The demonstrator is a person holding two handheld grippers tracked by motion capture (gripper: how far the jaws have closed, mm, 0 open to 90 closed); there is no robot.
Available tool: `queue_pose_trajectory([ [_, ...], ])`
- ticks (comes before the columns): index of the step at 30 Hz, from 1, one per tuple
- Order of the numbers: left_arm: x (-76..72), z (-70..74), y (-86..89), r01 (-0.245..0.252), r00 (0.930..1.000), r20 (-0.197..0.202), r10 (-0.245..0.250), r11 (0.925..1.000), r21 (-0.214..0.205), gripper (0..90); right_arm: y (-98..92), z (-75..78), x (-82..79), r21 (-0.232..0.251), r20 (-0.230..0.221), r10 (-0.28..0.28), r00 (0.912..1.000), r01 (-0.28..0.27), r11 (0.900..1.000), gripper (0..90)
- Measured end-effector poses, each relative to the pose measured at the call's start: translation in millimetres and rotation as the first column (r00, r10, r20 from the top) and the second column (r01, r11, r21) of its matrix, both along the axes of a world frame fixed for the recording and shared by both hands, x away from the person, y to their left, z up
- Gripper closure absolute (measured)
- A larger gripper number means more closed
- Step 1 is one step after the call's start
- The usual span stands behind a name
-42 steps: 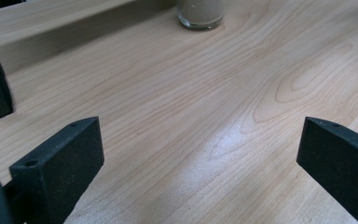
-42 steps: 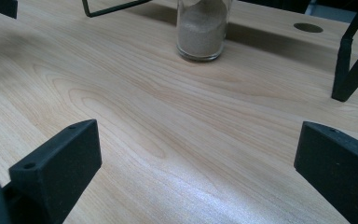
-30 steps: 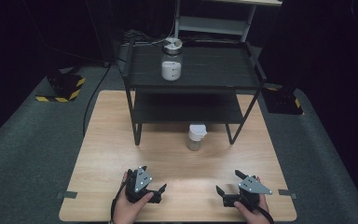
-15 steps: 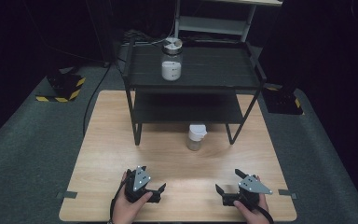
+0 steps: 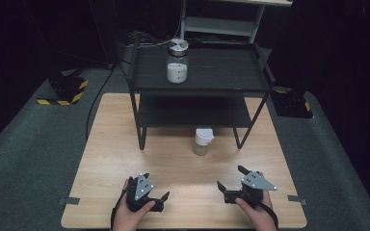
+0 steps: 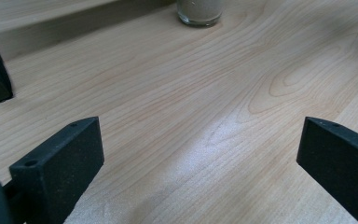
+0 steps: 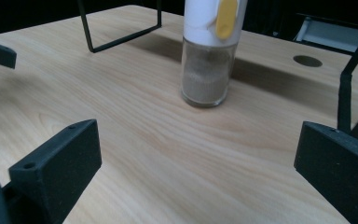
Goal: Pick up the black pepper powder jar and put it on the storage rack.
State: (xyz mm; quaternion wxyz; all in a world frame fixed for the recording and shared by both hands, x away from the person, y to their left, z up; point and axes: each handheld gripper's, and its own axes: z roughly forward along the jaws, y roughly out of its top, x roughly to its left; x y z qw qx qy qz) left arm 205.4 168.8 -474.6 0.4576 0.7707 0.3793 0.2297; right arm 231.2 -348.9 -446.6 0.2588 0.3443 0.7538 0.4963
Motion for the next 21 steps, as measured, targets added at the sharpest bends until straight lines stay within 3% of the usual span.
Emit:
queue_pose_trajectory([
  [6, 0.1, 0.1, 0.8, 0.009, 1.0, 0.0, -0.009, 1.0, 0.0, 0.7, 9.3, 6.0, 12.9, 0.028, 0.0, -0.004, 1.0, 0.004, 0.9996, 0.2],
  [21, 2.2, 0.9, 1.4, 0.017, 0.9998, -0.012, -0.017, 0.9999, -0.002, 0.7, 29.2, 8.5, 40.9, 0.033, 0.012, -0.012, 0.9999, 0.012, 0.9994, 0.2],
])
